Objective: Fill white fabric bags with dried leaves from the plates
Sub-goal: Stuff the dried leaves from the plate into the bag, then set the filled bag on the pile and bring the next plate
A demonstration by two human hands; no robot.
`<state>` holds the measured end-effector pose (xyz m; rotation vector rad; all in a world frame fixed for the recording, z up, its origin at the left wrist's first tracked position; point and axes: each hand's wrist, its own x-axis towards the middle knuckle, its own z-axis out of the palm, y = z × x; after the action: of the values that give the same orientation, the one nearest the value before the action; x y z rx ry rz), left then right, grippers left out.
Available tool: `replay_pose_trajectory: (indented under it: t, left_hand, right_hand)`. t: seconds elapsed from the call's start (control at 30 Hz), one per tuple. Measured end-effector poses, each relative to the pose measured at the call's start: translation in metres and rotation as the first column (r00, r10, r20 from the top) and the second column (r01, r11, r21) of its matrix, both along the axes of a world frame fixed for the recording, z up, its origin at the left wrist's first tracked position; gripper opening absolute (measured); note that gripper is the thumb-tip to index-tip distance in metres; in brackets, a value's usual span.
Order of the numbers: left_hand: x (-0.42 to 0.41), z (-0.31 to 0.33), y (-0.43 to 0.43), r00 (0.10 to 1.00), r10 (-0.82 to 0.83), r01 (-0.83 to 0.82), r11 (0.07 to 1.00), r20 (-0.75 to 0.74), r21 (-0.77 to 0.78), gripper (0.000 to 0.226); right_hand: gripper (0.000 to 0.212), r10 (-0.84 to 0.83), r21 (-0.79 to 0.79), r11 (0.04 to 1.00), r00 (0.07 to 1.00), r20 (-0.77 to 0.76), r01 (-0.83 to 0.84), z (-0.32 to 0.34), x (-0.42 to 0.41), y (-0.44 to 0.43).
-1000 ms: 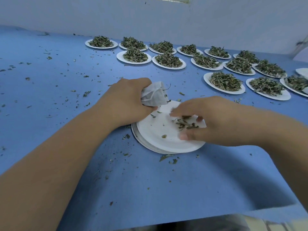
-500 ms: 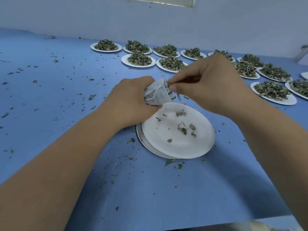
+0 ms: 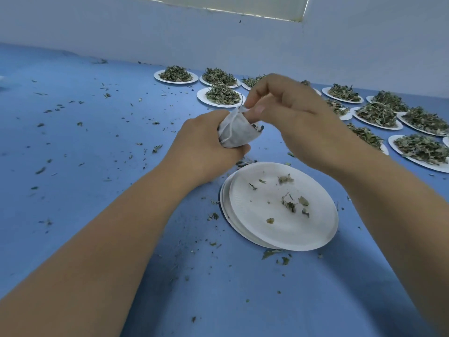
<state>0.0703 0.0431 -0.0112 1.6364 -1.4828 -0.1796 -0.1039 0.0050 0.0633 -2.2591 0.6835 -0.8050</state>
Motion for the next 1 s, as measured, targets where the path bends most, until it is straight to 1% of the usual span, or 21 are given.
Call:
replay_pose_trajectory:
  t: [0.1,0.13,0.17,0.23,0.27,0.3,0.33,0.43,0.53,0.63,0.73,0.77,0.83,0.87,0.9,0.93,1.0]
  left_hand:
    - [0.017,0.007,0.006,0.983,0.069,-0.070,0.998,-0.168,0.000,0.022]
    - [0.026,0.010,0.008,0.962,0.109,-0.113,0.994,-0.249,-0.003,0.023]
    - [0.037,0.014,0.011,0.932,0.144,-0.157,0.987,-0.333,-0.014,0.023]
    - [0.064,0.022,0.018,0.852,0.188,-0.241,0.969,-0.488,-0.046,0.022]
    - [0.078,0.027,0.023,0.805,0.197,-0.276,0.959,-0.559,-0.060,0.023]
    - [0.094,0.031,0.027,0.757,0.191,-0.303,0.950,-0.625,-0.076,0.024]
    - [0.110,0.034,0.032,0.711,0.173,-0.319,0.943,-0.681,-0.093,0.024]
    - [0.167,0.041,0.049,0.576,0.141,-0.368,0.924,-0.806,-0.101,0.027]
    - [0.224,0.041,0.071,0.488,0.124,-0.406,0.909,-0.864,-0.099,0.033]
    - [0.270,0.041,0.089,0.452,0.094,-0.461,0.876,-0.887,-0.142,0.048]
    - [0.307,0.038,0.101,0.410,0.105,-0.570,0.805,-0.906,-0.164,0.072]
    - [0.315,0.036,0.104,0.387,0.139,-0.635,0.756,-0.912,-0.155,0.074]
    - [0.327,0.033,0.110,0.311,0.229,-0.802,0.584,-0.922,-0.125,0.062]
    - [0.329,0.032,0.111,0.269,0.278,-0.865,0.492,-0.922,-0.104,0.053]
    - [0.329,0.030,0.112,0.237,0.324,-0.902,0.423,-0.916,-0.084,0.044]
    - [0.329,0.028,0.111,0.231,0.359,-0.917,0.392,-0.904,-0.079,0.038]
    - [0.328,0.026,0.108,0.261,0.386,-0.912,0.399,-0.885,-0.096,0.028]
  right_hand:
    - [0.011,-0.042,0.072,0.997,0.962,0.269,0.024,0.006,0.019,-0.004]
    - [0.008,-0.060,0.106,0.994,0.955,0.290,0.030,0.006,0.029,-0.008]
    - [0.010,-0.061,0.142,0.990,0.967,0.247,0.027,0.006,0.041,-0.011]
    - [0.032,0.038,0.221,0.974,0.998,0.047,-0.047,-0.001,0.075,-0.015]
    - [0.043,0.108,0.254,0.963,0.993,-0.043,-0.094,-0.005,0.096,-0.013]
    - [0.054,0.167,0.271,0.953,0.982,-0.089,-0.138,-0.009,0.120,-0.008]
    - [0.061,0.207,0.274,0.946,0.974,-0.090,-0.176,-0.014,0.145,-0.003]
    - [0.069,0.254,0.269,0.931,0.967,0.010,-0.248,-0.026,0.227,0.016]
    - [0.064,0.230,0.250,0.938,0.971,0.067,-0.239,-0.032,0.306,0.037]
    - [0.047,0.212,0.228,0.946,0.973,0.095,-0.229,-0.039,0.378,0.051]
    - [0.042,0.219,0.270,0.929,0.964,0.152,-0.254,-0.038,0.444,0.053]
    - [0.042,0.222,0.282,0.923,0.962,0.161,-0.261,-0.037,0.464,0.053]
    - [0.040,0.233,0.277,0.922,0.960,0.157,-0.269,-0.030,0.505,0.052]
    - [0.038,0.236,0.260,0.928,0.961,0.148,-0.268,-0.028,0.526,0.052]
    - [0.035,0.241,0.234,0.935,0.962,0.125,-0.265,-0.027,0.546,0.053]
    - [0.034,0.252,0.203,0.943,0.964,0.085,-0.264,-0.026,0.566,0.054]
    - [0.033,0.281,0.123,0.954,0.958,-0.062,-0.272,-0.027,0.597,0.060]
